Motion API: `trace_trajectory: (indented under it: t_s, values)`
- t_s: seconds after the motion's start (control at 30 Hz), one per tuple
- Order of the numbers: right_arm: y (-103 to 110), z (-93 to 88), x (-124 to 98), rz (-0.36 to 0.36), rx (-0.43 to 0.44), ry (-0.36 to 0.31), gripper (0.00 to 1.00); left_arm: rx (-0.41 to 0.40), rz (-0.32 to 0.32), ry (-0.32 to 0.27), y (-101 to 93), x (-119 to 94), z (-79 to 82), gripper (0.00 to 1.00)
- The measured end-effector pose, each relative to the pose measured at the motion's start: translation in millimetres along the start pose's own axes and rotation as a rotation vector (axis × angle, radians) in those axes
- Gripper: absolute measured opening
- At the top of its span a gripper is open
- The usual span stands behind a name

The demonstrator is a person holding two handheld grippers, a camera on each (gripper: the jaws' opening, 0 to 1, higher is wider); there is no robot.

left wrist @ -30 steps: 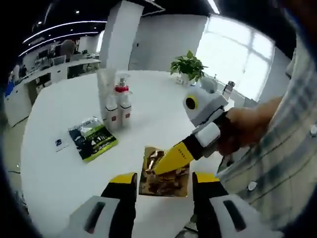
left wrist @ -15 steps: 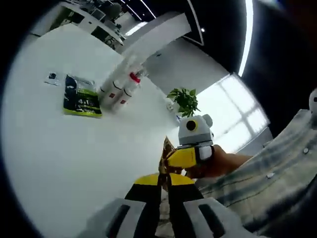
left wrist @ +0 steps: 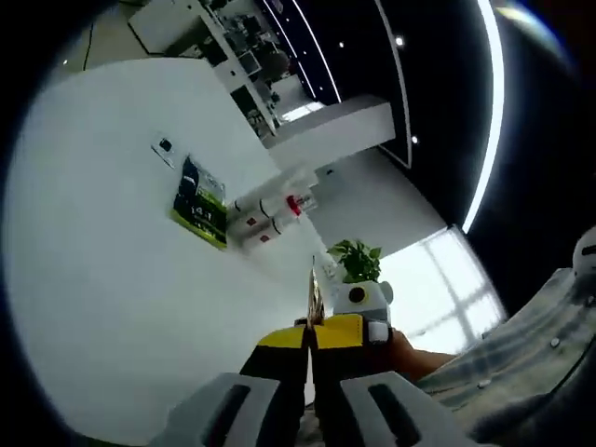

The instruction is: Arrange the skincare products in the storage area until every visible bottle or jar stands upright without overlapping.

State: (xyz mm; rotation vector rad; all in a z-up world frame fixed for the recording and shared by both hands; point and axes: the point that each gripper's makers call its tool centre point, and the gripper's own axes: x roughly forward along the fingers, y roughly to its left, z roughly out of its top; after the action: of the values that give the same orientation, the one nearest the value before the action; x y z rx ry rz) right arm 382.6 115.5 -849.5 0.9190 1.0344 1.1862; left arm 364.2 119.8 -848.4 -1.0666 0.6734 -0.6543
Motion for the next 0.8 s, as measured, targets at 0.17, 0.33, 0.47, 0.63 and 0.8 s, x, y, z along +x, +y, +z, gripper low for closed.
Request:
trace_trajectory:
  t_s: [0.17,0.33,0.47,0.63,0.8]
  values:
    - [1,4.2,15,0.004,0.036,-0.028,0.01,-0.08,0.007,-0.091,6.7,-8,5.4,0.0]
    - [4,5.0,19,0.018,0.057,-0.023,0.01,-0.105,-0.004,-0.128,6.8,-13,7.0,0.0]
    - [3,5.9,22,0.017,0.083,-0.023,0.01,-0.111,0.0,-0.152,7.3,-16,7.7,0.0]
    - [6,4.2,31,0.032,0.082,-0.002,0.01,-0.126,0.017,-0.188,11.1,-27,6.6,0.0]
    - [6,-8.1,43,0.039,0.084,0.053,0.0,-0.134,0.046,-0.227,16.7,-42,2.4,0.01]
